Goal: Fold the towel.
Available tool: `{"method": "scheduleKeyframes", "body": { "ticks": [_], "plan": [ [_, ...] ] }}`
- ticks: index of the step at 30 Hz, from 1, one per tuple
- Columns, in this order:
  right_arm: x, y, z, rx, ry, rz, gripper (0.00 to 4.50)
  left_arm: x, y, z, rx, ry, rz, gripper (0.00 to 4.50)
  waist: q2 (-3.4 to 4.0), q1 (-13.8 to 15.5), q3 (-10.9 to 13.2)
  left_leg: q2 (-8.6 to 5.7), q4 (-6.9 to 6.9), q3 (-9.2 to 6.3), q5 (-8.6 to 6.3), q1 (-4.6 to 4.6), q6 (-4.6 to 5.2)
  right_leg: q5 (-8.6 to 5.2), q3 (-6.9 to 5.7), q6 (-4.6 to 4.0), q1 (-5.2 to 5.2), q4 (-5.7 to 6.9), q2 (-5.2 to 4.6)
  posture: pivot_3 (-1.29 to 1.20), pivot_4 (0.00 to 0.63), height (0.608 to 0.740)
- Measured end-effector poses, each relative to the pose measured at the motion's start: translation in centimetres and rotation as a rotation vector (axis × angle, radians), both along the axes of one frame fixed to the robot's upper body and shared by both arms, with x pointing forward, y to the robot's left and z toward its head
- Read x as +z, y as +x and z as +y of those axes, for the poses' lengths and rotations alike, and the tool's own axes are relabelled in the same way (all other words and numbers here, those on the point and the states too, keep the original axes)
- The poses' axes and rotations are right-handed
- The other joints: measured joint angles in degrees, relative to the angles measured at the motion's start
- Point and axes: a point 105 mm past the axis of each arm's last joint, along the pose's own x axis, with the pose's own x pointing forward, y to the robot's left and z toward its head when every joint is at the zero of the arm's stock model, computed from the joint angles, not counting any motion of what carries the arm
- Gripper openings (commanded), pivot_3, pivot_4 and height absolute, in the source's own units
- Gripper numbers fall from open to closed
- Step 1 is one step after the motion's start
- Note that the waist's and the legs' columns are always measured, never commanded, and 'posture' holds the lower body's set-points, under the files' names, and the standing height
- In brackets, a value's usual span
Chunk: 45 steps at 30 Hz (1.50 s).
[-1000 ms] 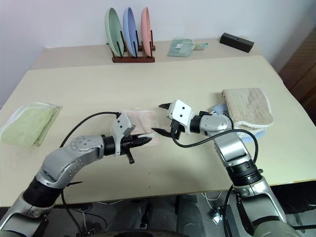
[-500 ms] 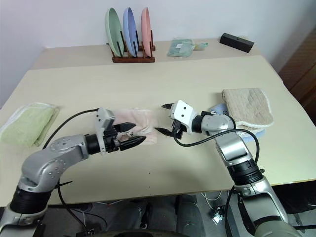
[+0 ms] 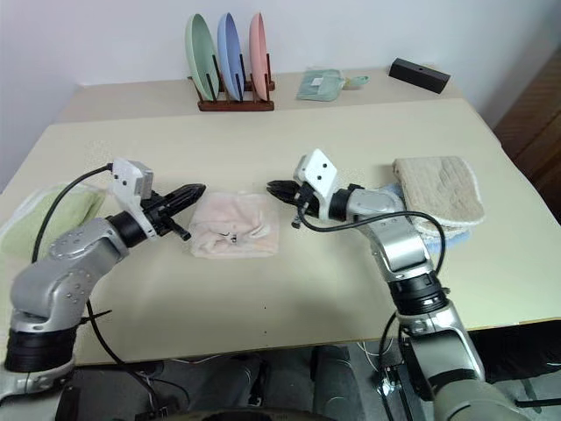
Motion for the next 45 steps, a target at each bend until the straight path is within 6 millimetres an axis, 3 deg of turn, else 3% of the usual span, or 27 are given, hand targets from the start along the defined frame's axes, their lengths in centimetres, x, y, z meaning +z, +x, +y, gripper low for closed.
{"method": "scheduleKeyframes", "body": {
  "ticks": [4,8,10,14,18,20,22,25,28,32,38,44,45],
  "plan": [
    [-1.5,-0.6,2.6,0.035,-0.017,0.039,0.05,-2.4,0.2,-0.4,0.013,0.062,0.033,0.0,0.0,-0.1,0.0,-0.01,-0.02,0.0,0.0,0.02,0.0,0.0,0.0,0.0,0.0,0.0,0.0,0.0,0.15,0.735],
    [-7.0,-0.4,3.6,-0.019,-0.086,0.177,0.05,-6.0,-0.4,-0.8,0.016,0.109,0.105,0.0,-0.01,0.0,0.0,-0.01,0.0,0.0,0.0,-0.03,0.0,0.0,0.0,0.0,-0.04,0.03,0.01,0.0,0.15,0.735],
    [-9.2,-0.2,3.3,-0.055,-0.128,0.213,0.05,-6.9,-0.3,-0.5,0.036,0.114,0.116,0.0,0.0,0.1,0.0,-0.04,0.02,0.01,0.0,0.01,0.0,0.01,-0.01,0.0,0.01,0.04,0.02,0.0,0.15,0.735],
    [-9.7,0.3,2.9,-0.07,-0.164,0.148,0.05,-7.6,-0.1,-0.5,0.055,0.108,0.101,0.0,0.01,0.0,-0.3,-0.03,0.02,0.01,0.0,0.15,0.0,0.01,-0.01,0.0,0.13,0.06,0.02,0.0,0.15,0.735],
    [-9.4,0.3,2.3,-0.063,-0.171,0.118,0.05,-7.7,-0.3,-0.5,0.062,0.1,0.085,0.0,-0.01,0.0,-0.4,-0.03,0.03,0.01,0.0,0.15,0.0,0.01,-0.01,0.01,0.13,0.06,0.02,0.0,0.15,0.735],
    [-8.9,0.3,1.7,-0.056,-0.163,0.123,0.55,-7.7,-0.6,-0.3,0.066,0.089,0.083,0.0,-0.01,0.0,-0.4,-0.03,0.04,0.0,0.0,0.08,0.0,0.01,-0.01,0.01,0.08,0.06,0.01,0.0,0.15,0.735],
    [-7.8,0.2,0.4,-0.051,-0.14,0.134,1.36,-7.4,-0.8,0.5,0.093,0.064,0.079,0.0,-0.02,0.0,-0.4,-0.02,0.04,-0.01,0.0,0.05,0.01,0.01,-0.01,0.0,0.04,0.05,0.0,0.0,0.15,0.735],
    [-5.6,0.1,-1.0,-0.057,-0.101,0.117,2.9,-6.5,-0.9,2.6,0.17,-0.046,0.114,0.9,-0.01,-0.1,-0.4,0.01,0.01,-0.02,0.0,0.04,0.01,0.0,-0.01,0.01,0.0,0.05,0.01,0.0,0.15,0.735],
    [-3.9,-0.5,-1.2,-0.039,-0.084,0.08,4.44,-5.7,-1.4,3.9,0.206,-0.143,0.165,2.41,-0.02,-0.3,-0.4,0.03,0.0,-0.02,-0.01,0.04,0.01,0.0,-0.01,0.01,0.01,0.05,0.02,0.0,0.15,0.735],
    [-2.9,-1.3,-1.2,-0.004,-0.093,0.044,4.5,-6.7,-2.8,3.3,0.194,-0.238,0.308,4.44,-0.02,-0.1,-0.4,0.01,0.02,-0.01,-0.01,0.03,0.02,0.0,-0.01,0.01,0.03,0.03,0.01,0.0,0.15,0.735],
    [-1.7,-2.4,-0.9,0.057,-0.09,0.014,4.5,-6.9,-3.9,1.5,0.16,-0.472,0.474,4.44,-0.07,0.1,-0.4,0.01,0.07,-0.02,-0.01,0.05,0.02,0.0,-0.03,0.01,0.08,0.04,0.0,0.0,0.15,0.735],
    [-1.4,-3.0,-0.6,0.092,-0.092,0.003,4.5,-6.7,-3.1,-1.7,0.122,-0.603,0.556,4.44,-0.11,0.3,-0.4,-0.02,0.09,-0.03,-0.01,0.05,0.01,0.0,-0.03,0.02,0.12,0.02,-0.03,0.0,0.15,0.735],
    [-1.3,-3.1,-0.6,0.098,-0.094,0.0,4.5,-6.7,-3.0,-1.9,0.122,-0.605,0.561,4.21,-0.11,0.2,-0.4,-0.02,0.09,-0.03,-0.01,0.06,0.01,0.0,-0.03,0.01,0.11,0.02,-0.02,0.0,0.15,0.735]
  ]
}}
